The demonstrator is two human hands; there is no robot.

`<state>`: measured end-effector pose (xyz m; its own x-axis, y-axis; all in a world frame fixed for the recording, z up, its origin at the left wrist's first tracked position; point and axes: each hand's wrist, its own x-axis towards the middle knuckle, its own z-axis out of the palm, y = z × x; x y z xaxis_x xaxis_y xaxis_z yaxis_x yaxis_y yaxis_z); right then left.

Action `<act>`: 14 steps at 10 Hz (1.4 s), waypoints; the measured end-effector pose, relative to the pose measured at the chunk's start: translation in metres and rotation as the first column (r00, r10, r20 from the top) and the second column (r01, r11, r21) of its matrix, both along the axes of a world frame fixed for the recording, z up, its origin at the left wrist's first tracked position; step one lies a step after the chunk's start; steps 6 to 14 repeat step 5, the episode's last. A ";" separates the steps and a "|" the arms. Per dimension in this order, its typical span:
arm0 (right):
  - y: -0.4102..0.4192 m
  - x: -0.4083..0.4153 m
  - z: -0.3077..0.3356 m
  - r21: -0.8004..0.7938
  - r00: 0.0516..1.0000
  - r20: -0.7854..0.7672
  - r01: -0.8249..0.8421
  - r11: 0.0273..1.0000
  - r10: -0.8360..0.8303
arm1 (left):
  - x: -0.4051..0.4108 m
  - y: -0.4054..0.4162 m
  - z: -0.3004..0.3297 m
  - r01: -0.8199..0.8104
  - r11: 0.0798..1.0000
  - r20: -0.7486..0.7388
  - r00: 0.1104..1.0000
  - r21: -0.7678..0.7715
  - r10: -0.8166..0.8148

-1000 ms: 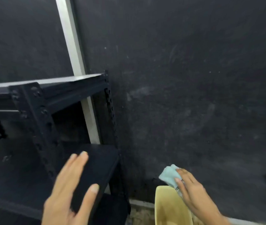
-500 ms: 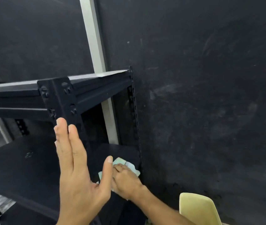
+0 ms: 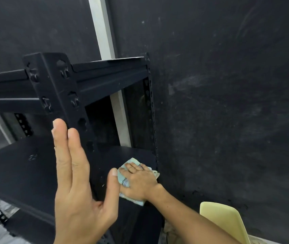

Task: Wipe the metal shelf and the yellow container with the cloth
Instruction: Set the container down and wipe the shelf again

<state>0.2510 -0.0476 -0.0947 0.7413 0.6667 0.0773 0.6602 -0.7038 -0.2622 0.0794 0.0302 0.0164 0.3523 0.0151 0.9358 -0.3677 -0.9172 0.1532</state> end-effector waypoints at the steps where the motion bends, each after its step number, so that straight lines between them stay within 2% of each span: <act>1: 0.000 0.000 0.000 -0.011 1.000 0.008 -0.015 1.000 0.015 | 0.000 -0.001 -0.001 -0.013 1.000 0.008 1.000 0.003 0.013; 3: -0.004 -0.011 -0.002 -0.007 1.000 0.020 0.017 1.000 -0.017 | -0.003 -0.001 -0.001 -0.052 0.998 0.018 0.998 -0.019 0.052; 4: -0.031 -0.029 0.007 0.077 0.999 0.026 0.040 0.996 -0.043 | -0.011 -0.010 -0.007 0.003 0.999 -0.016 1.000 -0.050 -0.004; 5: -0.084 -0.071 0.016 0.219 0.996 -0.038 0.090 0.971 -0.084 | -0.037 -0.003 0.001 -0.003 0.998 -0.003 1.000 0.063 0.003; 14: -0.084 -0.071 0.016 0.219 0.996 -0.038 0.090 0.971 -0.084 | -0.037 -0.003 0.001 -0.003 0.998 -0.003 1.000 0.063 0.003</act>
